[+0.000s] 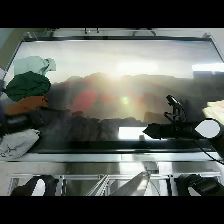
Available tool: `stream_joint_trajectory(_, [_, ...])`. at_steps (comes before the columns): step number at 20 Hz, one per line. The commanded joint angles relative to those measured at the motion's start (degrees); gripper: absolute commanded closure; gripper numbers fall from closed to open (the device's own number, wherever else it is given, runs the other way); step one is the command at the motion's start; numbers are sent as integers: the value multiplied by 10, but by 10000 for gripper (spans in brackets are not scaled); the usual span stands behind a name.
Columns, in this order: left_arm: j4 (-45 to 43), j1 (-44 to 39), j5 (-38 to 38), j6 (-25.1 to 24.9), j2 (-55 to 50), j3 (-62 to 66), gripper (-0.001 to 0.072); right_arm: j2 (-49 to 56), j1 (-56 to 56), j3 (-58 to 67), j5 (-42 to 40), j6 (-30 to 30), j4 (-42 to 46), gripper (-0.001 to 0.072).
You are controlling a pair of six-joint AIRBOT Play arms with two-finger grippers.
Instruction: Fold the shirts.
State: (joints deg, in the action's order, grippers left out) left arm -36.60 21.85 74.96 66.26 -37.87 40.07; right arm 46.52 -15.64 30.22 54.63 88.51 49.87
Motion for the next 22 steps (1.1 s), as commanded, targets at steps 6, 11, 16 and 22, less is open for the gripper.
stream_joint_trajectory(6, [-222, 21, -126, -33, -323, 401, -11, 0, 0, 0, 0, 0, -2, 695])
stream_joint_trajectory(11, [-389, -59, -139, 5, -650, 718, -11, 0, 0, 0, -4, 0, -7, 696])
stream_joint_trajectory(16, [-526, -110, -283, 24, -838, 809, 6, 0, 0, 0, -5, 0, -7, 695])
stream_joint_trajectory(22, [-568, -112, -378, 24, -910, 789, 7, 0, 0, 0, -17, 0, -16, 695])
